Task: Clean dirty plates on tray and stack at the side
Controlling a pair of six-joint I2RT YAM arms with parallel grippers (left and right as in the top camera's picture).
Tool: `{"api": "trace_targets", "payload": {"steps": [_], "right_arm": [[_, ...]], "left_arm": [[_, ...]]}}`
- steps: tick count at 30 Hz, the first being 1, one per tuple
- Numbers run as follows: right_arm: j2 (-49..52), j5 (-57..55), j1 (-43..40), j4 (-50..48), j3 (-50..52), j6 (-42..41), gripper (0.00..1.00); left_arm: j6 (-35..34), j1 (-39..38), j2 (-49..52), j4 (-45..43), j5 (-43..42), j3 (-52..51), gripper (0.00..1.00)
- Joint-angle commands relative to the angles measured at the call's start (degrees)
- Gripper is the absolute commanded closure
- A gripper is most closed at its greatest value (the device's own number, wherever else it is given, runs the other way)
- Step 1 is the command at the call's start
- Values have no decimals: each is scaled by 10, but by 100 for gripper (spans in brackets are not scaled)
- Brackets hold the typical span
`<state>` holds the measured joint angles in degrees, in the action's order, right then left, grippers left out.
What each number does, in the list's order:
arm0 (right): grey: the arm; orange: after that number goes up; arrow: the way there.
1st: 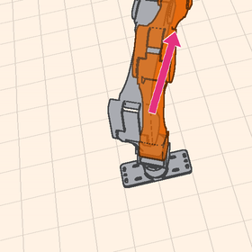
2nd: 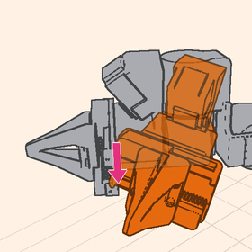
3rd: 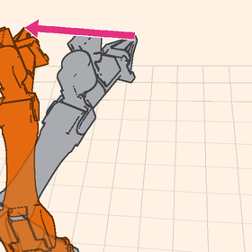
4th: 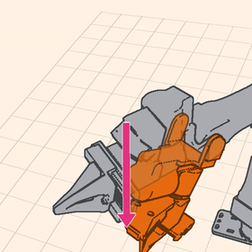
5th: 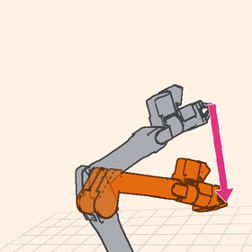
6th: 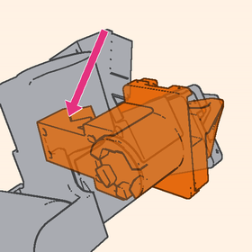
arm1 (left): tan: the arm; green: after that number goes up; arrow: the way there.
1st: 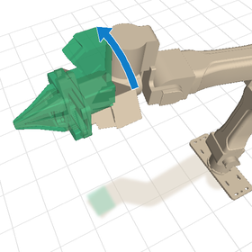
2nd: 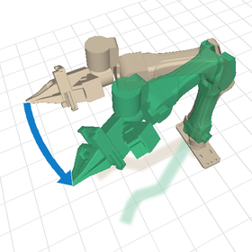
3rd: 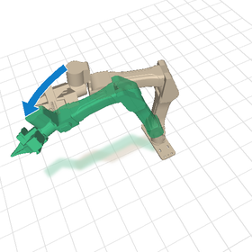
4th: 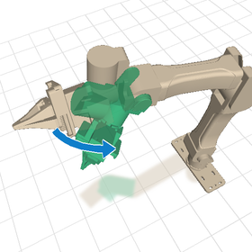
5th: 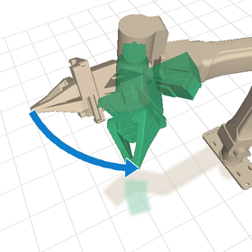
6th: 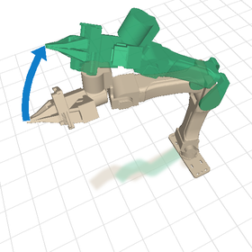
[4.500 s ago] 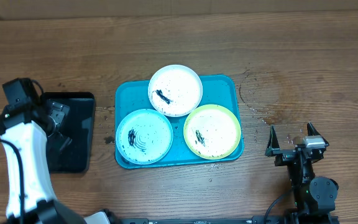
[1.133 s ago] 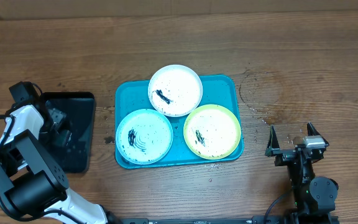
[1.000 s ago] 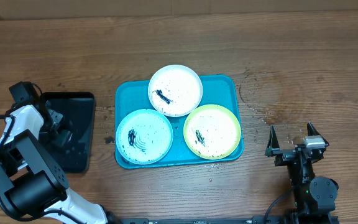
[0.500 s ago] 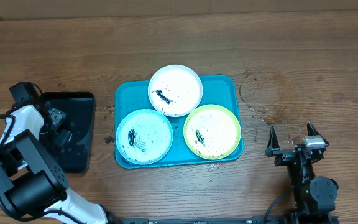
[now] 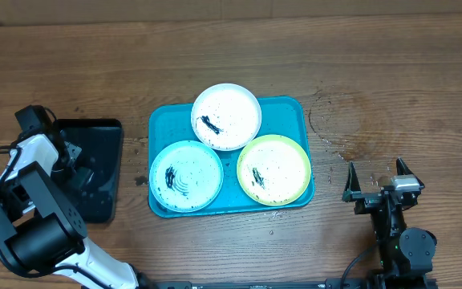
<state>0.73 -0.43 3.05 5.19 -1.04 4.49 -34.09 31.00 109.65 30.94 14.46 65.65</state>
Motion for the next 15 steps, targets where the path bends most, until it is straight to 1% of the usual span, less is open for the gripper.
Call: {"api": "trace_targets", "payload": {"steps": [1, 7, 8, 9, 10, 15], "right_arm": [[-3, -1, 3, -4, 6, 0, 0], [-3, -1, 3, -4, 6, 0, 0], [-3, -1, 3, -4, 6, 0, 0], [-3, -1, 3, -4, 6, 0, 0], [-3, -1, 3, -4, 6, 0, 0], [-3, -1, 3, -4, 6, 0, 0]], "left_arm": [[7, 2, 27, 14, 12, -8, 96], [7, 2, 27, 26, -3, -8, 96], [7, 1, 27, 33, -19, -8, 82], [7, 1, 27, 41, -40, -8, 38], [7, 1, 27, 53, -70, -8, 0], [7, 1, 27, 92, -202, -8, 0]]}}
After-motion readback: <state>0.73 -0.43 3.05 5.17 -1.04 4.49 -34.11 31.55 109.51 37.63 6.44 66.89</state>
